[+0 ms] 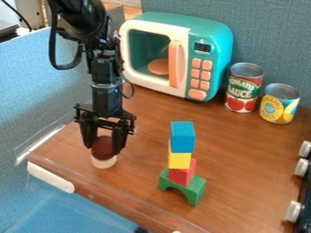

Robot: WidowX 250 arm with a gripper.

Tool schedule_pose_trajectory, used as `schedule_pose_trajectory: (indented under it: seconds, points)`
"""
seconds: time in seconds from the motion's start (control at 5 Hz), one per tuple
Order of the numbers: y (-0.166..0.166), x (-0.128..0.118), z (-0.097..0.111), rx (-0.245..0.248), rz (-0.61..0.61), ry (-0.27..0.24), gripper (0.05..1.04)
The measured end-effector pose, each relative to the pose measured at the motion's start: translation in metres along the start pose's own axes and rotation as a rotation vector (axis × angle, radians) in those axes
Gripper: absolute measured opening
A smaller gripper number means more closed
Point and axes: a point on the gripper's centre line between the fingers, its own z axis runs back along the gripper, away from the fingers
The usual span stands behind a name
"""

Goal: Remove the brown cylender the tower and put it in the middle of the table

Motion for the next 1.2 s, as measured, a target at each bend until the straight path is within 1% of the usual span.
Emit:
schedule_pose_trajectory:
  seconds: [0.4, 0.6, 1.0, 1.2]
  points:
    - [0.0007, 0.0073, -0.0017, -0.012, 0.008, -0.001, 0.772]
    - [0.0044, 0.0056, -0.0044, -0.018, 0.016, 0.007, 0.772]
    - [0.0055, 0.0051, -0.0045, -0.020, 0.013, 0.009, 0.772]
    - [0.0050, 0.0049, -0.0045, -0.023, 0.016, 0.010, 0.836]
